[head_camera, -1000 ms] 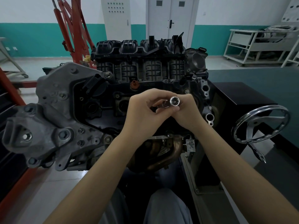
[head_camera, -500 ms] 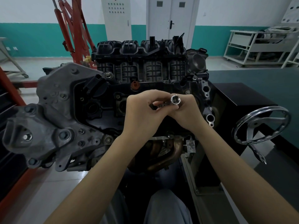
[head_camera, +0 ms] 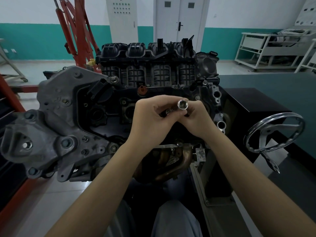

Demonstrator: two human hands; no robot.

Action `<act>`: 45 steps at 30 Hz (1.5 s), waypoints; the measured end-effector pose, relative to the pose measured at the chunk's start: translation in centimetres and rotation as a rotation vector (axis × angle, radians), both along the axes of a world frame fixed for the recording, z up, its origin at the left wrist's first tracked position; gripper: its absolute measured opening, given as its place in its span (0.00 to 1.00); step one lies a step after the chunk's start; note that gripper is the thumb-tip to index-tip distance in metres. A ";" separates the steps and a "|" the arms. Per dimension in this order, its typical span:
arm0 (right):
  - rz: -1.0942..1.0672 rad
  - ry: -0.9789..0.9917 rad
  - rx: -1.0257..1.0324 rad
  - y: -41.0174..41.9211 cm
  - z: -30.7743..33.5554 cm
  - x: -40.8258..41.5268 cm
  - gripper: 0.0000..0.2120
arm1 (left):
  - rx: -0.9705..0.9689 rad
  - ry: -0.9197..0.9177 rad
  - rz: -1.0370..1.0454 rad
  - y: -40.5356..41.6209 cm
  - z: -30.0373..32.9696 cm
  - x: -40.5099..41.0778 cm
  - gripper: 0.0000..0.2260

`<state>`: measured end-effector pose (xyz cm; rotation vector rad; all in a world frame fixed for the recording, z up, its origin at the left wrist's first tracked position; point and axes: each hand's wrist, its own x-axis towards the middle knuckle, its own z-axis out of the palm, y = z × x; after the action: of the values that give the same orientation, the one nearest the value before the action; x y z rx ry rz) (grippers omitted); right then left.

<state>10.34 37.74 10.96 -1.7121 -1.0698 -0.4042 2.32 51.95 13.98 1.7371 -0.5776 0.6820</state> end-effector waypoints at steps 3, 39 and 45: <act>-0.026 0.031 0.023 -0.1 -0.3 0.4 0.11 | 0.028 0.020 -0.063 0.3 0.1 0.0 0.12; -0.046 0.063 -0.004 0.0 0.0 0.1 0.16 | -0.013 0.028 -0.047 -0.1 -0.1 -0.3 0.13; -0.017 0.038 0.016 0.0 0.0 0.0 0.10 | 0.025 -0.043 0.127 -0.4 0.0 -0.4 0.12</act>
<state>10.36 37.77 10.98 -1.7095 -1.0224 -0.3883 1.90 51.52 13.99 1.7973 -0.5109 0.8059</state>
